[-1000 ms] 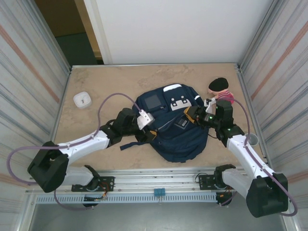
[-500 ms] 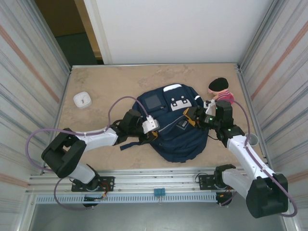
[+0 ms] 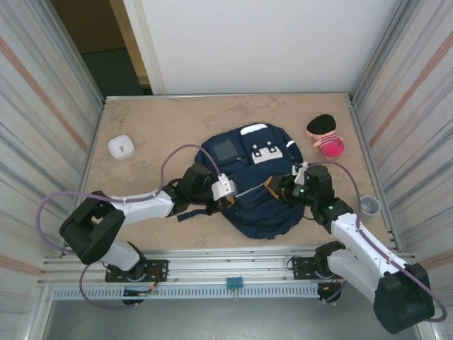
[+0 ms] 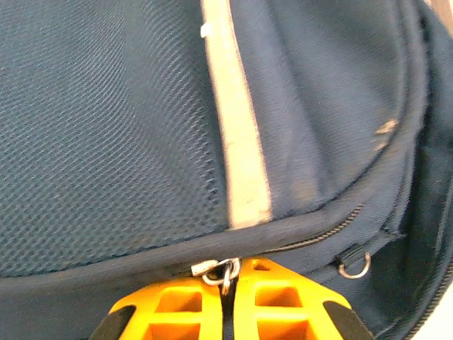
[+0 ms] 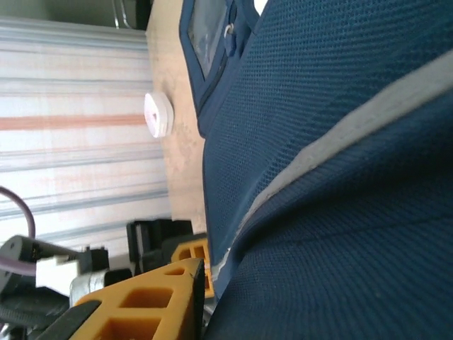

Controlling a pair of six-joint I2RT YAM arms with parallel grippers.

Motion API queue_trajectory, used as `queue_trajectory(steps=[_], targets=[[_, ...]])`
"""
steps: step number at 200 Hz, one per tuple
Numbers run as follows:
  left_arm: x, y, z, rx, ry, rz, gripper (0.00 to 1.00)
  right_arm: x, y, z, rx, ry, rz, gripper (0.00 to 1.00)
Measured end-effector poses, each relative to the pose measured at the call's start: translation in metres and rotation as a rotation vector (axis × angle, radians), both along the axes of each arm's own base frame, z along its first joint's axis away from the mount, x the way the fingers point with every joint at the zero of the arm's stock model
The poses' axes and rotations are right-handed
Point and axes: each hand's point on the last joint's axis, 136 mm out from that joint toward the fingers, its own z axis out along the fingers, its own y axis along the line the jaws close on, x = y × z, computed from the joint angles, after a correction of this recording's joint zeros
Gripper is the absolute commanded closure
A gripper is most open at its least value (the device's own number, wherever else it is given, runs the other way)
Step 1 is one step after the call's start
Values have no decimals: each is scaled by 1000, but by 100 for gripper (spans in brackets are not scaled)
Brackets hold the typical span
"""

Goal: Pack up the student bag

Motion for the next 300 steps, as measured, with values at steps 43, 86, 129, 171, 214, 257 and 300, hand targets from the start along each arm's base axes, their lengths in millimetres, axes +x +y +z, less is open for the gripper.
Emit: queue_trajectory(steps=[43, 86, 129, 171, 214, 257, 300], targets=[[-26, -9, 0, 25, 71, 48, 100, 9, 16, -2, 0, -25, -6, 88], [-39, -14, -7, 34, 147, 164, 96, 17, 30, -14, -8, -10, 8, 88], [-52, -25, -3, 27, 141, 153, 49, 26, 31, -13, -21, -11, 24, 89], [-59, -17, 55, -46, -83, 34, 22, 27, 11, -2, -102, -27, 102, 89], [-20, 11, 80, -16, -357, 17, 15, 23, -7, 3, -144, -25, 173, 91], [8, 10, 27, 163, -408, -81, 15, 19, -6, 0, -145, -18, 224, 92], [21, -19, 3, 164, -417, -171, 60, 18, -4, 1, -134, -23, 264, 93]])
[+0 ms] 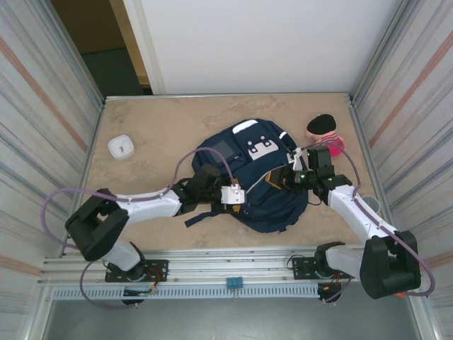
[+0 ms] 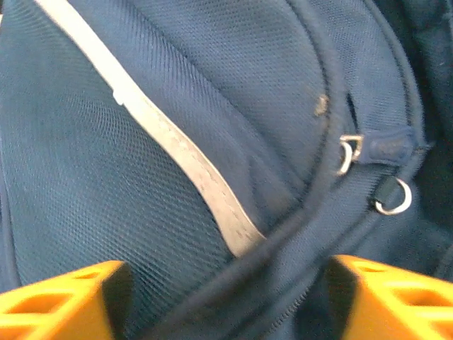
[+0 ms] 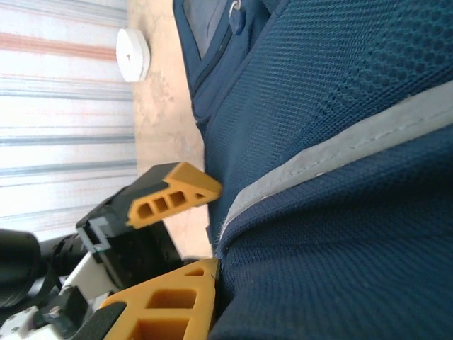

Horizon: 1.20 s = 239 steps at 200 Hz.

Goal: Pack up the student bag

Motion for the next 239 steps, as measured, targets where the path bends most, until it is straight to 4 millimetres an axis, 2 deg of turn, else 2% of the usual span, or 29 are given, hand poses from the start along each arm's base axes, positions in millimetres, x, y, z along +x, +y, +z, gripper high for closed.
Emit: queue_trajectory(steps=[27, 46, 76, 103, 129, 148, 169, 204, 223, 239], targets=[[5, -6, 4, -25, -19, -8, 87, 4, -4, 3, -5, -16, 14, 93], [0, -7, 16, -52, -15, -13, 99, 12, -8, 8, -5, -44, 19, 93], [-15, 1, 35, -88, 24, 27, 100, 21, -2, 8, 21, -36, 72, 91], [-31, 7, 40, -115, 97, 86, 100, 22, 7, 3, 37, -21, 125, 76], [-36, 6, 40, -141, 175, 139, 100, 26, 4, 9, -1, -68, 121, 54], [-35, 7, 40, -152, 218, 178, 100, 25, -6, 21, -75, -132, 83, 48], [-32, 7, 43, -166, 269, 219, 100, 10, -22, 40, -187, -216, 21, 47], [-27, 8, 47, -197, 345, 269, 100, -41, -28, 73, -333, -386, -6, 47], [-26, 8, 48, -209, 374, 282, 100, -64, -25, 76, -372, -440, 12, 47], [-27, 7, 48, -212, 391, 287, 100, -77, -21, 66, -407, -444, 46, 47]])
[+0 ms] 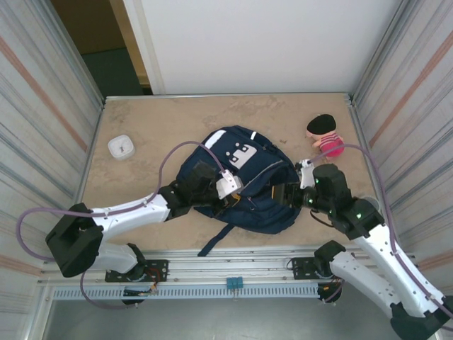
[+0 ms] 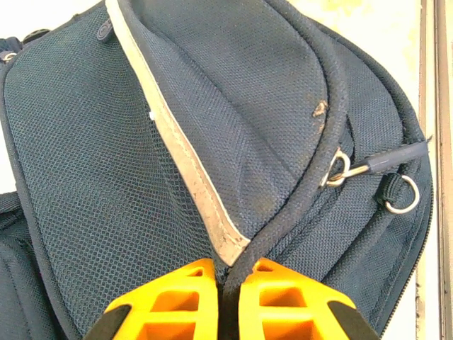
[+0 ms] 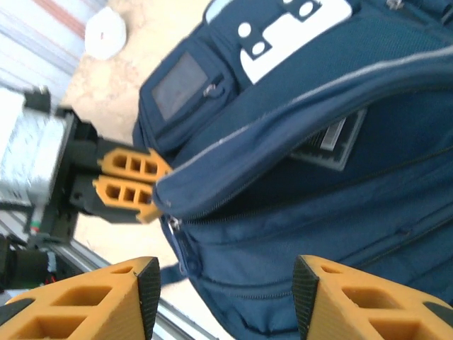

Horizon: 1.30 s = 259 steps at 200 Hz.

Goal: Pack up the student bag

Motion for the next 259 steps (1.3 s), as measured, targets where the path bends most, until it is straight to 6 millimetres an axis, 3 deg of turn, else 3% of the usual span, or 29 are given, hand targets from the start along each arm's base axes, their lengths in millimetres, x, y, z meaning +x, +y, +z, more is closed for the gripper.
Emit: queue_trajectory(steps=[35, 68, 79, 95, 130, 147, 174, 209, 252, 259], targets=[[1, -2, 0, -2, 30, 3, 100, -14, 31, -29, -105, 20, 118, 47], [2, -3, 3, -6, 39, 4, 100, -14, 61, -51, -222, 10, 212, 48], [2, -3, 3, -5, 43, 3, 100, -11, 67, -56, -260, 11, 223, 51], [3, -2, 1, 5, 52, 6, 100, -6, 71, -62, -310, 11, 229, 64], [7, 1, 3, 5, 51, 20, 100, 8, 63, -63, -392, -22, 167, 92], [10, 0, 6, -1, 39, 28, 100, 8, 62, -56, -380, -38, 164, 100], [17, -1, 12, -23, 21, 45, 100, 16, 51, -48, -347, -21, 122, 100], [22, 3, 11, -16, 20, 61, 100, 28, 18, -48, -358, 16, 31, 100], [17, 4, 8, -10, -1, 19, 100, 38, 3, -52, -341, 67, 6, 100], [17, 6, 8, -11, 3, 18, 91, 39, 2, -53, -330, 75, 6, 100]])
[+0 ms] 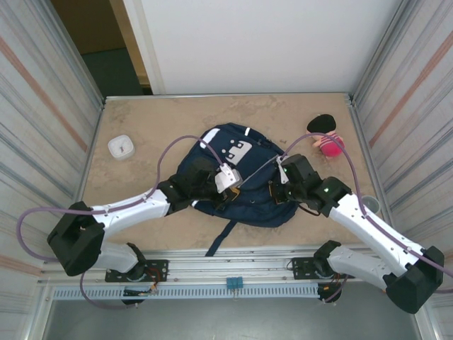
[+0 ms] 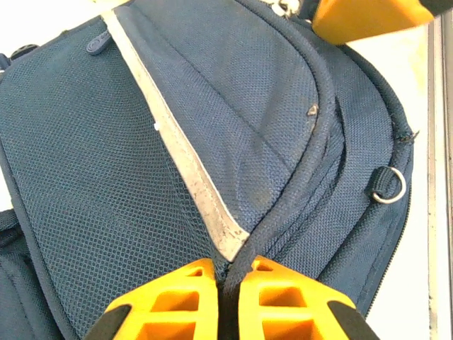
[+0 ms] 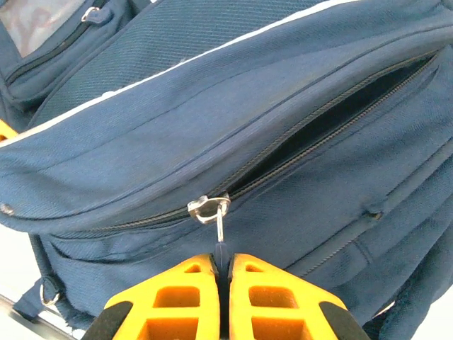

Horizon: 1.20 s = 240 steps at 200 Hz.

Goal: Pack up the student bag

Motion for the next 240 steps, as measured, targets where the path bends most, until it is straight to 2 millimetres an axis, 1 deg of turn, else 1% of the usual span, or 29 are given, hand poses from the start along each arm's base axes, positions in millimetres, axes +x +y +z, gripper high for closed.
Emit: queue_trajectory(steps=[11, 16, 20, 37, 48, 67, 82, 96, 112, 123, 137, 147, 162, 179, 194, 219, 240], targets=[[0, 3, 0, -5, 8, 9, 65, 0, 3, 1, 19, 5, 13, 100], [1, 5, 1, -9, 17, 20, 51, 0, 5, 1, 26, 5, 19, 100], [1, 7, 1, -14, 28, 31, 44, 0, 6, 2, 30, 4, 21, 100], [3, 19, 8, -48, 87, 127, 30, -3, 8, -2, 27, 12, 31, 100], [6, 30, 15, -87, 132, 228, 25, -4, 9, -6, 25, 25, 31, 100], [11, 55, 23, -154, 236, 453, 22, -7, 15, -14, 21, 45, 39, 100], [14, 74, 19, -194, 320, 600, 22, -12, 21, -20, 21, 57, 49, 100], [15, 91, 3, -211, 400, 724, 21, -17, 27, -25, 20, 69, 56, 100], [14, 111, -26, -203, 491, 852, 22, -22, 35, -32, 13, 86, 60, 100], [14, 122, -43, -199, 540, 923, 23, -26, 43, -34, 17, 91, 70, 100], [19, 135, -57, -207, 588, 1005, 23, -31, 56, -35, 29, 93, 81, 100], [27, 143, -64, -222, 613, 1057, 24, -34, 65, -36, 42, 92, 87, 100], [41, 149, -73, -249, 649, 1105, 24, -38, 76, -37, 53, 87, 92, 100], [56, 155, -87, -253, 699, 1144, 24, -40, 88, -41, 60, 84, 87, 100], [71, 153, -92, -263, 726, 1153, 24, -42, 96, -45, 59, 79, 79, 100], [106, 144, -85, -296, 733, 1138, 24, -42, 111, -50, 73, 69, 71, 100], [135, 135, -67, -344, 723, 1107, 24, -36, 121, -52, 82, 57, 55, 100]])
